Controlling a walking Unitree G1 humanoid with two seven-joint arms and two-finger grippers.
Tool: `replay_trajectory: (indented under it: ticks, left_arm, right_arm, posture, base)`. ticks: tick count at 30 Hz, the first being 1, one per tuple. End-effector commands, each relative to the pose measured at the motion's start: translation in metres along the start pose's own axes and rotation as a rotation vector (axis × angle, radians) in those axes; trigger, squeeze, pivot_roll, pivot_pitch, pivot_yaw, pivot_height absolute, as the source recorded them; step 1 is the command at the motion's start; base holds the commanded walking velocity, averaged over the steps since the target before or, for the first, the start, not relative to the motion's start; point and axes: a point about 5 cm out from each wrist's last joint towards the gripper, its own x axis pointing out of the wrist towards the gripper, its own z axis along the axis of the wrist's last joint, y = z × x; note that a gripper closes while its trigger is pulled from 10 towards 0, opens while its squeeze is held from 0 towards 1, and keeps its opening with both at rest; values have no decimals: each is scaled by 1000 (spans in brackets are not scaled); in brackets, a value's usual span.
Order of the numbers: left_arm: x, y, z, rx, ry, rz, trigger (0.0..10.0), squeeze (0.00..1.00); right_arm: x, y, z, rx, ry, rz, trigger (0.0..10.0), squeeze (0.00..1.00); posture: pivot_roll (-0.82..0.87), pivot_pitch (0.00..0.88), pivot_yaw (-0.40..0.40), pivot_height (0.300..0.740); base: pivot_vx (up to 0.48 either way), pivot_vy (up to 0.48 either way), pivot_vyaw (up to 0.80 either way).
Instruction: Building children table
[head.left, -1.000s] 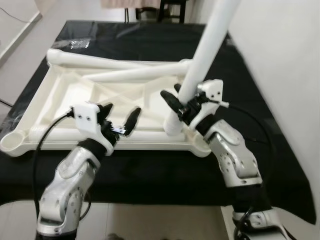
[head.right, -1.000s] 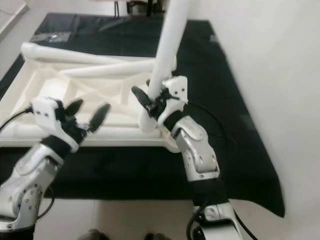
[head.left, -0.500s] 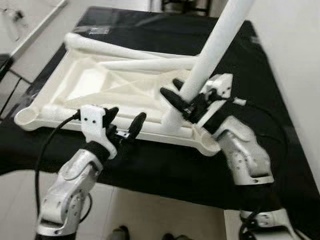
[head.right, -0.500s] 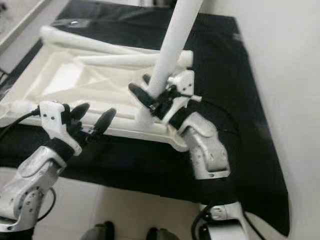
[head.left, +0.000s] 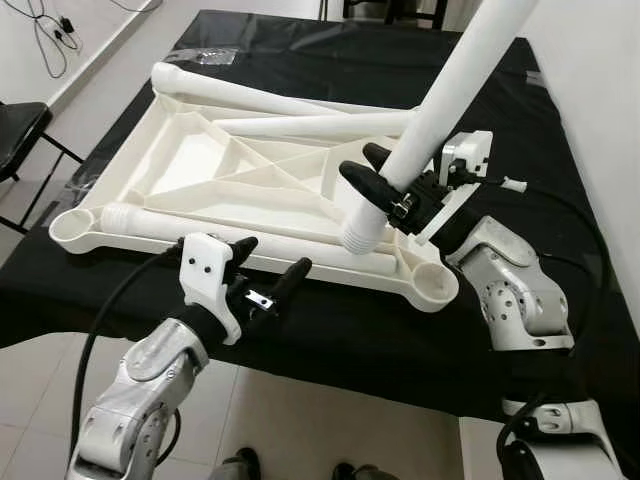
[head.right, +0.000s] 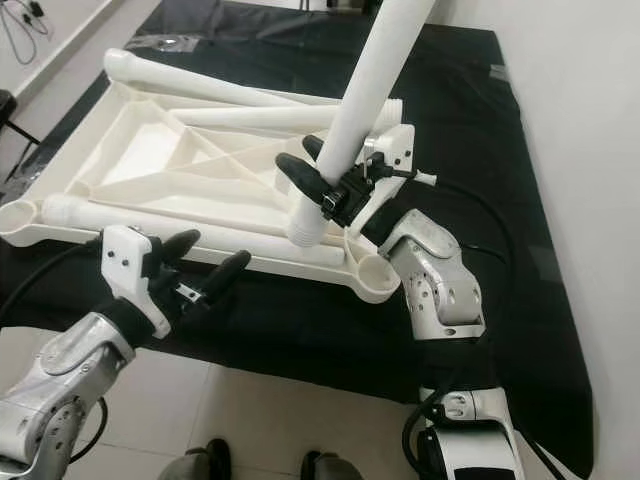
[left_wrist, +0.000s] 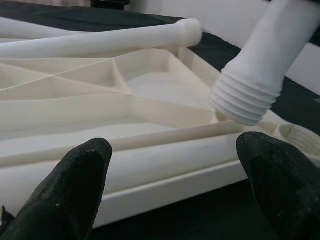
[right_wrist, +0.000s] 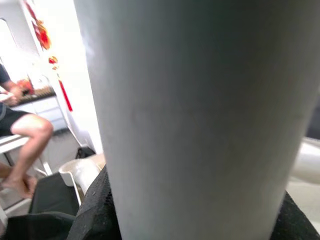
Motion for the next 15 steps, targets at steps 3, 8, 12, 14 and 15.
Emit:
replay_trajectory:
  ticks: [3,8,12,14,15]
  left_arm:
    - [0,-5,-3,-30,13,-22,10000,0]
    - [0,-5,-5,-17,27,-24,10000,0]
    - [0,-5,-6,-10,34,-18,10000,0]
    - [0,-5,-6,-7,35,-16,10000,0]
    - [0,-4,-6,-5,35,-15,10000,0]
  right_arm:
    - [-6,0,3,0,-10,7,10000,0]
    - [-8,1,-4,2,49,14,10000,0]
    - [-9,3,-3,-7,43,38,10000,0]
    - [-10,5,-3,-9,43,51,10000,0]
    - [-10,5,-3,-11,43,57,10000,0]
  posture:
    - [22,273,-75,740]
    - [24,272,-71,740]
    - [26,272,-67,740]
    - [26,270,-65,740]
    - [26,270,-65,740]
  base:
    - [0,0,0]
    - [0,0,-160]
    - [0,0,-800]
    - [0,0,-800]
    - [0,0,-800]
